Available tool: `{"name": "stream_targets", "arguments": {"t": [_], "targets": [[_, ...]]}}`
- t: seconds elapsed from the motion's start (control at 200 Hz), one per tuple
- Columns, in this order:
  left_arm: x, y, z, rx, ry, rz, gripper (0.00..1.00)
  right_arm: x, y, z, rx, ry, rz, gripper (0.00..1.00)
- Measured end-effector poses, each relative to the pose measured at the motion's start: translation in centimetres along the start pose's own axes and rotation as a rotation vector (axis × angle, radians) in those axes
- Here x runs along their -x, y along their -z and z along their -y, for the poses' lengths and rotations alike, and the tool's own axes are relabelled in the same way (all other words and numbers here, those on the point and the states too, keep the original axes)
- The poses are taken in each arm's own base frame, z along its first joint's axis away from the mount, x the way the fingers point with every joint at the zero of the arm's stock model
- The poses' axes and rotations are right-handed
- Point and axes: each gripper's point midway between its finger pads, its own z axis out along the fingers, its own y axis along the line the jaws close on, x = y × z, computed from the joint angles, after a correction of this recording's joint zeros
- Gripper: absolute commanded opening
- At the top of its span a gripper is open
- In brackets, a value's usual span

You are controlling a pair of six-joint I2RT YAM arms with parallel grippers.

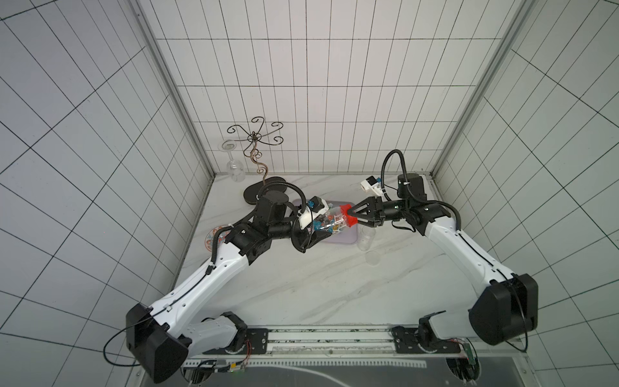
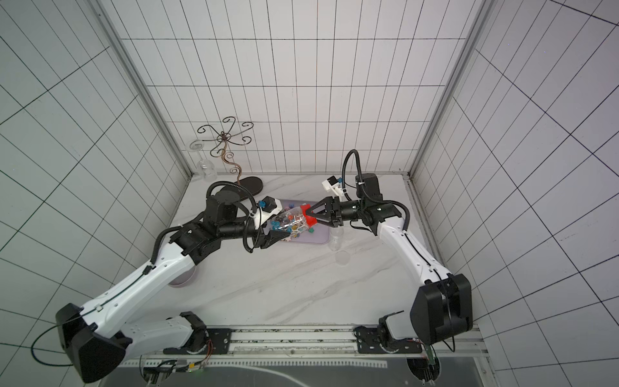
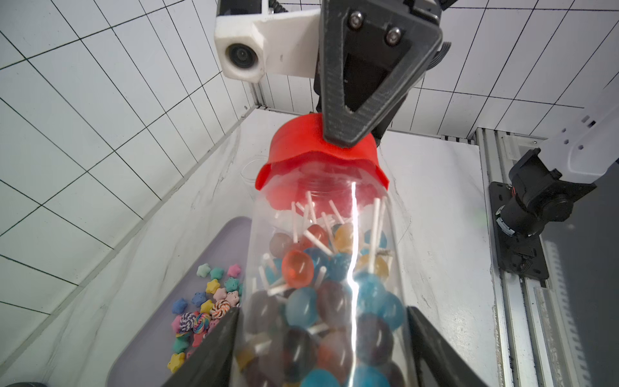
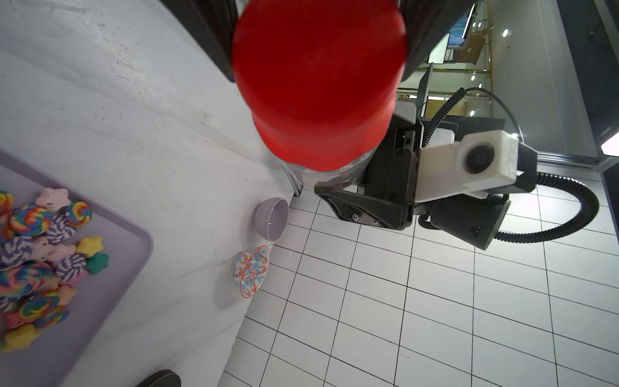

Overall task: Pour the candies out of the jar
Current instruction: Unscrew the lid from the jar.

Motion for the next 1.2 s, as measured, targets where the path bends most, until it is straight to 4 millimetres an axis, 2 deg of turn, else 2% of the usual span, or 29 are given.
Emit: {"name": "stream_targets", "arguments": {"t": [0.17, 0.375, 0.6, 0.86, 1.2], "targets": [[0.2, -0.3, -0.1, -0.023, 0.048, 0.017, 0.54, 0.4, 0.2, -0.3, 0.005, 0.139, 0.015, 0.62], [1.6, -0.1, 0.0, -0.075, 0.088, 0.083, 0.54, 0.8, 0.9, -2.3, 0.048, 0.394, 0.061, 0.62], [2.5, 0.3, 0.2, -0.163, 0.147, 0.141, 0.54, 0.8, 1.3, -3.6, 0.092, 0.588, 0.079, 0.61], [2.9, 0.7, 0.5, -0.239, 0.186, 0.167, 0.54, 0.4, 1.4, -4.4, 0.137, 0.714, 0.071, 0.61], [3.4, 1.1, 0.9, -0.277, 0.177, 0.190, 0.55, 0.1, 1.8, -5.4, 0.161, 0.772, 0.070, 0.60]]}}
